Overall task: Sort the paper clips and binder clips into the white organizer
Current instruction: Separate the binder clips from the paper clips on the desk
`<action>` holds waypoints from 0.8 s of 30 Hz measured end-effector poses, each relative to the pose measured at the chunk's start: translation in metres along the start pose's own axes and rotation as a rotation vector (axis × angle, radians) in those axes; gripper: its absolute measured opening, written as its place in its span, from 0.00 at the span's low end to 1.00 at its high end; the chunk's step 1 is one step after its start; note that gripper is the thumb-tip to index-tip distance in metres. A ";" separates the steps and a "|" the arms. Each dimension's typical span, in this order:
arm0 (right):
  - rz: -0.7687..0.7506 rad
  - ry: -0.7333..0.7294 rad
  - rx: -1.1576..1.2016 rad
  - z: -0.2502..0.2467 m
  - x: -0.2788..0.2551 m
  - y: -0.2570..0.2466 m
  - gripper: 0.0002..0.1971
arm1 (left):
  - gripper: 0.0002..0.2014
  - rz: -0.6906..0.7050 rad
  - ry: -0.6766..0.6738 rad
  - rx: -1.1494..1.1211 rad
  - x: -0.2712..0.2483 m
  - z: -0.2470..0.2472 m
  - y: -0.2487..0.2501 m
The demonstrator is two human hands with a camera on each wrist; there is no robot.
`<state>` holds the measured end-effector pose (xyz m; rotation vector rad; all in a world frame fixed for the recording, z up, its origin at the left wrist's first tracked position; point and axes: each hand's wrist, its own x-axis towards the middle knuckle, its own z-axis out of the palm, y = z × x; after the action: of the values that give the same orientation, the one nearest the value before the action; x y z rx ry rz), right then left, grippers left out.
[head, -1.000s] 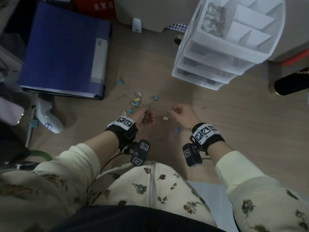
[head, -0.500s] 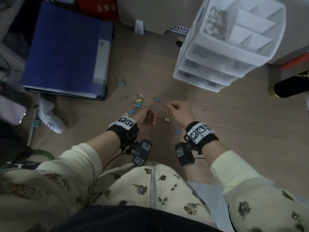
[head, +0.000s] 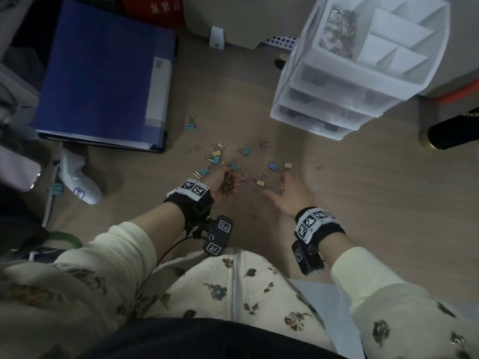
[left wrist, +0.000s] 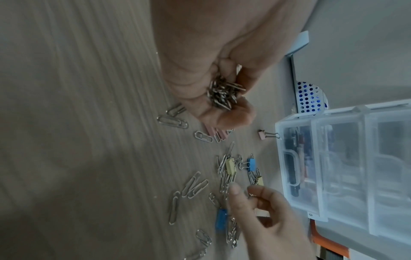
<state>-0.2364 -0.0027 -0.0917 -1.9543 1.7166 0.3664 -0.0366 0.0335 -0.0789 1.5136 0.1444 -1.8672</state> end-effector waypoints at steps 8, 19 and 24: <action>-0.205 0.158 -0.191 0.028 -0.003 -0.021 0.24 | 0.19 0.024 0.012 0.043 0.000 -0.003 -0.002; -0.250 0.132 -0.359 0.028 -0.010 -0.034 0.12 | 0.15 0.011 0.039 0.023 0.004 -0.011 -0.004; -0.273 0.066 -0.414 0.021 -0.006 -0.032 0.11 | 0.15 0.004 0.050 0.025 0.006 -0.012 -0.004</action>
<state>-0.2033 0.0156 -0.0998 -2.4844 1.4684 0.5997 -0.0297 0.0391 -0.0891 1.5773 0.1423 -1.8351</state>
